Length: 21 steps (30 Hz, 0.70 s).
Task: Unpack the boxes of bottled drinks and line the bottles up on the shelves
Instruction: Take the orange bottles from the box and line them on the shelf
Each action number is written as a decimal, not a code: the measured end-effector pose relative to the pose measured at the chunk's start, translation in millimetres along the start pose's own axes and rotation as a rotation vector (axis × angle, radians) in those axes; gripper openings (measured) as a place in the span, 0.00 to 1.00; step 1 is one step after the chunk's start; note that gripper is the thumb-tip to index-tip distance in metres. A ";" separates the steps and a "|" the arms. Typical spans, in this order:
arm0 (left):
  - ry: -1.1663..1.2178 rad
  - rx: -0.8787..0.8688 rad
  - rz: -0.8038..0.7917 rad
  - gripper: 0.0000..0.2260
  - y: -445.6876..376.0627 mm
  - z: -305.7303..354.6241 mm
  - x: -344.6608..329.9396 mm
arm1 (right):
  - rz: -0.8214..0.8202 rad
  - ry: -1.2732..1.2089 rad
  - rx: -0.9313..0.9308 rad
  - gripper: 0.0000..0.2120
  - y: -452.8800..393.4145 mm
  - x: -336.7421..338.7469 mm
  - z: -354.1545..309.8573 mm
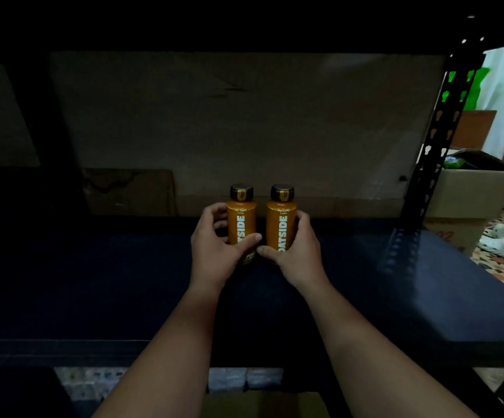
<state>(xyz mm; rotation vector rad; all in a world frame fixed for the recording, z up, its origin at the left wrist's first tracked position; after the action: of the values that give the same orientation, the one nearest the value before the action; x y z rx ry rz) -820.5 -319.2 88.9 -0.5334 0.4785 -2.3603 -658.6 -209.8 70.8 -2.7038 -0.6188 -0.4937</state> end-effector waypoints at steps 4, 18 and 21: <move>0.004 -0.004 0.004 0.37 0.0 0.0 0.0 | -0.020 0.000 -0.003 0.50 0.5 -1.1 -0.1; -0.093 0.037 -0.006 0.35 10.5 -0.7 15.3 | -0.062 0.092 0.015 0.47 7.0 -16.7 -12.7; -0.187 0.057 0.019 0.36 16.5 -6.0 50.4 | -0.105 0.094 0.020 0.47 10.4 -43.4 -25.5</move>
<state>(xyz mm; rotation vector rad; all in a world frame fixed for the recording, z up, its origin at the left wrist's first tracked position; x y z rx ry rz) -849.9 -363.7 88.6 -0.7118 0.3289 -2.2718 -697.0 -243.8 73.8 -2.6220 -0.7385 -0.6338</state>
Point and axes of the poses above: each hand's wrist, its own y-axis away from the middle knuckle, its own x-axis out of the back of the hand, z = x × y, the point moved 9 cm from there along -y, towards the middle knuckle, and after that the axes turned 8 degrees about -z, right-handed, at the moved point
